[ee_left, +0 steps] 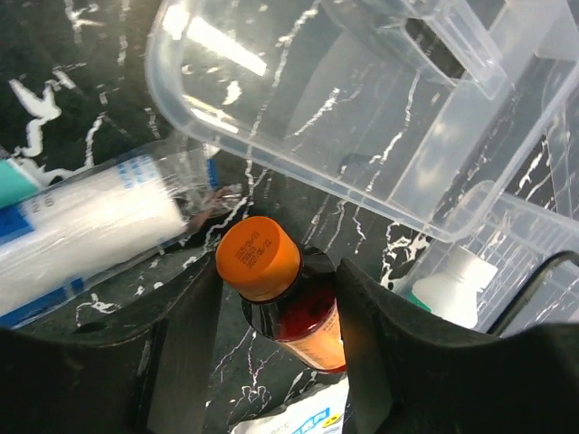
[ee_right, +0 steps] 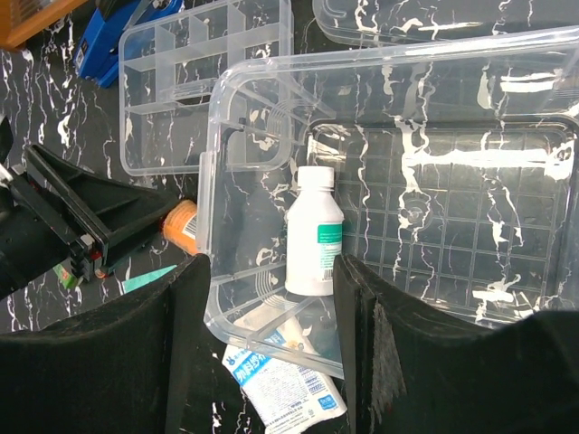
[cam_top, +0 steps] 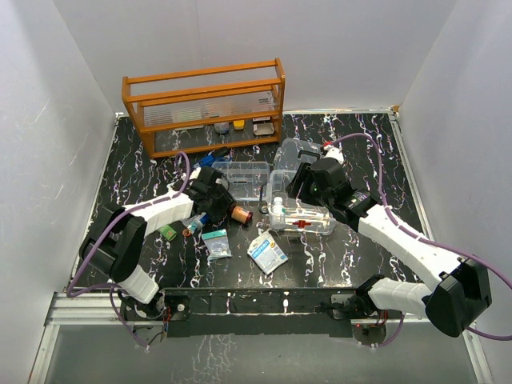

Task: Organize the medicine kit

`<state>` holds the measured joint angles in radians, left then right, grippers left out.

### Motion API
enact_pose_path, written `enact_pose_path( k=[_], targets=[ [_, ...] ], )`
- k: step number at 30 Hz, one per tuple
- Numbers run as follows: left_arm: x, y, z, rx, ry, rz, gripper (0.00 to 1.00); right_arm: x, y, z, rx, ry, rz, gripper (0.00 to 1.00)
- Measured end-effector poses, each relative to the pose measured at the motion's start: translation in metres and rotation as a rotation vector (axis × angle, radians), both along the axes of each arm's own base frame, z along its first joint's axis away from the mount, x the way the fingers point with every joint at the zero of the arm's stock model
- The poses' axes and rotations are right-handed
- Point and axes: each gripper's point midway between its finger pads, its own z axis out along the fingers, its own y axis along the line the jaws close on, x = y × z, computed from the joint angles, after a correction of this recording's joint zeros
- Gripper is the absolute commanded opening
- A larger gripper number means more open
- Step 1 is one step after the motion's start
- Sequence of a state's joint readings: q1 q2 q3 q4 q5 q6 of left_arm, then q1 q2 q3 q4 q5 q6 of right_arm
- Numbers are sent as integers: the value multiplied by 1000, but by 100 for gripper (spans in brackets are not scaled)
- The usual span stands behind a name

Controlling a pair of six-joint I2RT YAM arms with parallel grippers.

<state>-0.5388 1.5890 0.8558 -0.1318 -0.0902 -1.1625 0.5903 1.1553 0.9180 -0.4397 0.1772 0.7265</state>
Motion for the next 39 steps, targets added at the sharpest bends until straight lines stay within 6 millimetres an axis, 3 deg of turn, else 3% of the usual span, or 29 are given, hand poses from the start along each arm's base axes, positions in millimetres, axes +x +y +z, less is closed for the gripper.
enact_pose_path(
  k=[5, 15, 22, 30, 35, 39],
  targets=[
    [6, -9, 8, 7, -29, -96, 57, -2, 3, 0, 9, 3, 19, 54],
    [7, -13, -5, 17, 23, -102, 56, -3, 5, 0, 11, 6, 35, 54],
    [3, -16, -12, 8, 56, -108, 40, -5, 4, -7, 5, 17, 38, 53],
    [6, -20, -13, -7, 46, -120, 13, -5, 7, -6, 9, 12, 53, 54],
    [8, -20, -11, 13, 16, -177, 11, -11, 17, -4, 19, 8, 137, 55],
    [8, -22, 8, 22, -45, -264, 9, -17, 32, 0, 50, -1, 248, 56]
  ],
)
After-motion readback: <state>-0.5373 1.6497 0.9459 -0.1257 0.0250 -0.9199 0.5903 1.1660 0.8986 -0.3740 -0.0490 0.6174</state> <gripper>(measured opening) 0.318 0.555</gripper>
